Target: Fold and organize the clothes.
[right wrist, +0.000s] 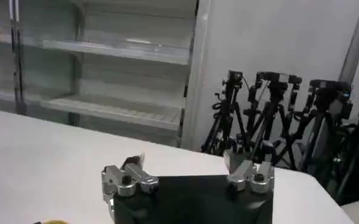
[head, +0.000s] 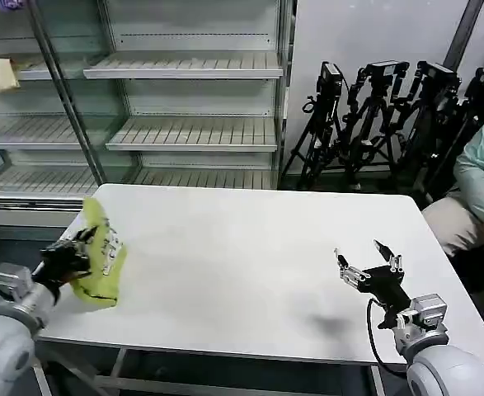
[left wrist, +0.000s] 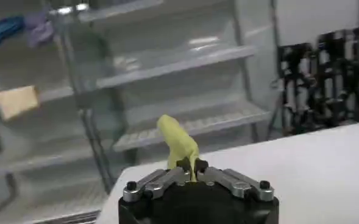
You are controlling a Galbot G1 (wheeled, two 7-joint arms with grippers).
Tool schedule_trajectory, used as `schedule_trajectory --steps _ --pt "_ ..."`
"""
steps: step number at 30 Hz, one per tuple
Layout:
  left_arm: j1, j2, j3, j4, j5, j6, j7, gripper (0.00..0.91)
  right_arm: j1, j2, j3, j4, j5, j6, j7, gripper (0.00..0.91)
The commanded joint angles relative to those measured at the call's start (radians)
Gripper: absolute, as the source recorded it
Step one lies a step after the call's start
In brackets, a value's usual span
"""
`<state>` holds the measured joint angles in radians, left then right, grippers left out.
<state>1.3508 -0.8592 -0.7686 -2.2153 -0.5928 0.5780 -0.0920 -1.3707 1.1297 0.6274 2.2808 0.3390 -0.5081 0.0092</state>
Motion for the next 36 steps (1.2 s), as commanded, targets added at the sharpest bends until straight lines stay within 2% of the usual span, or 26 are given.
schedule_trajectory --steps 1,4,6,10,11,13,15,16,21,26,29,31,32,33,36 --pt "-0.035 -0.268 0.718 -0.097 0.371 -0.002 -0.022 0.010 0.028 0.009 -0.023 0.002 -0.017 -0.011 0.003 0.907" --pt "-0.088 -0.356 0.801 -0.001 0.438 -0.002 -0.040 0.010 0.038 0.005 -0.021 0.003 -0.017 -0.008 -0.003 0.907" --pt "-0.139 -0.388 0.819 0.063 0.453 -0.002 -0.043 0.010 0.053 0.000 -0.015 0.007 -0.018 -0.004 -0.006 0.907" --pt "-0.234 -0.402 0.819 0.142 0.439 -0.001 -0.042 0.010 0.084 -0.010 -0.011 0.001 -0.029 0.006 0.002 0.907" --pt "-0.255 -0.402 0.820 0.161 0.430 -0.001 -0.042 0.020 0.090 -0.012 -0.008 0.000 -0.044 -0.021 -0.011 0.907" --pt "-0.295 -0.411 0.827 0.189 0.414 0.000 -0.047 0.020 0.094 -0.009 -0.010 -0.002 -0.050 -0.022 -0.019 0.907" --pt "-0.325 -0.428 0.843 0.216 0.388 0.000 -0.076 0.040 0.100 -0.002 -0.016 -0.007 0.001 0.009 -0.013 0.907" --pt "-0.334 -0.440 0.850 0.233 0.379 0.000 -0.094 0.907 0.102 0.000 -0.020 -0.009 0.001 0.026 -0.006 0.907" --pt "-0.373 -0.501 0.850 0.251 0.292 -0.001 -0.176 0.907 0.123 0.004 -0.028 -0.032 -0.008 0.018 0.004 0.907" --pt "-0.415 -0.495 0.794 0.195 0.217 -0.001 -0.207 0.907 0.134 0.005 -0.038 -0.041 -0.018 0.008 -0.002 0.907" --pt "-0.445 -0.443 0.697 0.187 0.206 -0.003 -0.186 0.907 0.145 0.004 -0.044 -0.048 -0.020 -0.013 -0.010 0.907" --pt "-0.443 -0.365 0.628 0.192 0.191 -0.028 -0.154 0.907 0.153 0.001 -0.047 -0.071 -0.041 -0.003 -0.026 0.907" --pt "-0.431 -0.323 0.579 0.207 0.217 -0.057 -0.116 0.907 0.155 0.000 -0.049 -0.081 -0.054 0.009 -0.027 0.907" --pt "-0.406 -0.270 0.496 0.221 0.259 -0.125 -0.054 0.907 0.162 0.000 -0.054 -0.114 -0.075 0.042 -0.024 0.907" --pt "-0.338 -0.158 0.308 0.280 0.366 -0.216 0.077 0.907 0.171 0.006 -0.055 -0.157 -0.079 0.063 -0.024 0.907"
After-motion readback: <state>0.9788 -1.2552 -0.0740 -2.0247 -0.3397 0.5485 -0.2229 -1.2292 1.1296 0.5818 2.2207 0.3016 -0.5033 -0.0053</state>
